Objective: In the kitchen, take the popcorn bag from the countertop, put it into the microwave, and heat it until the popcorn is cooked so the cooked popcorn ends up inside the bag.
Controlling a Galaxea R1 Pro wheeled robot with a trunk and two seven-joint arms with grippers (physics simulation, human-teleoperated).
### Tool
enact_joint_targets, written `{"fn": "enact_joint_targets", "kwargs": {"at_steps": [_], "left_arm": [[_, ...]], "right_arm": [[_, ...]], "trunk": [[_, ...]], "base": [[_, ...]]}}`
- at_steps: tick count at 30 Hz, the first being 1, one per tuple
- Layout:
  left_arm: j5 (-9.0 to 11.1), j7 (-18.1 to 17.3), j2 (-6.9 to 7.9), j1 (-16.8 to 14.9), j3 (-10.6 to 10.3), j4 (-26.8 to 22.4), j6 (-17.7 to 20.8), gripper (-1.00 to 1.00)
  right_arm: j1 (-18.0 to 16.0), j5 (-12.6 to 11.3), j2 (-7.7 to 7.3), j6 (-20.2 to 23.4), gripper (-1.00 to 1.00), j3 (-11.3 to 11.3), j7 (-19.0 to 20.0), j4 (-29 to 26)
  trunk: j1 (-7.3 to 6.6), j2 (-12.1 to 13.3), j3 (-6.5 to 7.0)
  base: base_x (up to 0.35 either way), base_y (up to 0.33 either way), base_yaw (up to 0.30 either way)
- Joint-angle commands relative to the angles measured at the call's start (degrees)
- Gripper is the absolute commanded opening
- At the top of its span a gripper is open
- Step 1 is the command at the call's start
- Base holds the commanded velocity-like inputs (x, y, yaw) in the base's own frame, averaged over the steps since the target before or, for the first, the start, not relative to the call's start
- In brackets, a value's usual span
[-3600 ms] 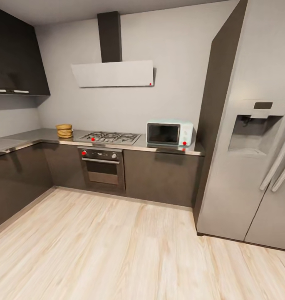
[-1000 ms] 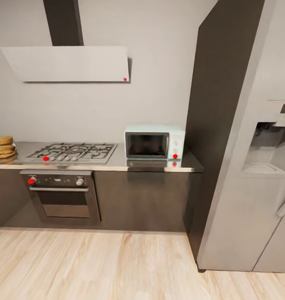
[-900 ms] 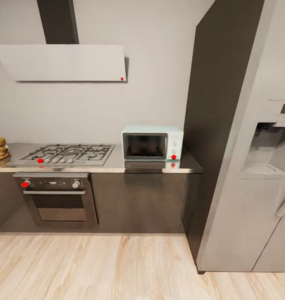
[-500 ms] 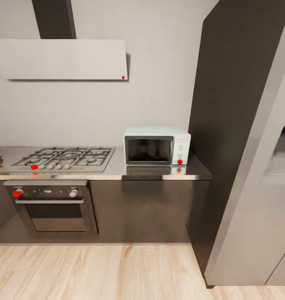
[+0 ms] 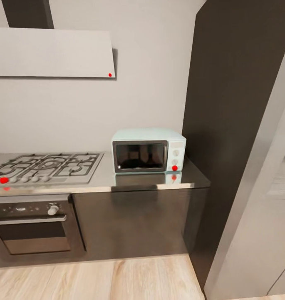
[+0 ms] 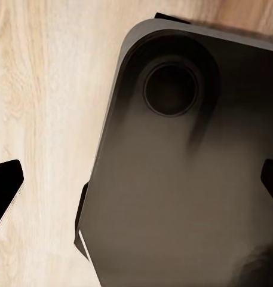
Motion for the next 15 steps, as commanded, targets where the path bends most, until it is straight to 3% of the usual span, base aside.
{"fn": "enact_joint_targets", "kwargs": {"at_steps": [1, 6, 15], "left_arm": [[0.2, 0.2, -0.02, 0.0, 0.0, -0.1, -0.1, 1.0], [0.3, 0.2, -0.02, 0.0, 0.0, -0.1, -0.2, 1.0], [0.4, 0.2, 0.06, 0.0, 0.0, -0.1, -0.2, 1.0]], "right_arm": [[0.0, 0.5, 0.01, -0.1, 1.0, 0.1, -0.4, 0.0], [0.0, 0.5, 0.01, -0.1, 1.0, 0.2, -0.4, 0.0], [0.0, 1.0, 0.01, 0.1, 1.0, 0.4, -0.4, 0.0]], "trunk": [[0.04, 0.0, -0.04], [0.04, 0.0, -0.04], [0.04, 0.0, -0.04]], "base": [[0.315, 0.0, -0.057], [0.238, 0.0, -0.013], [0.018, 0.0, 0.0]]}}
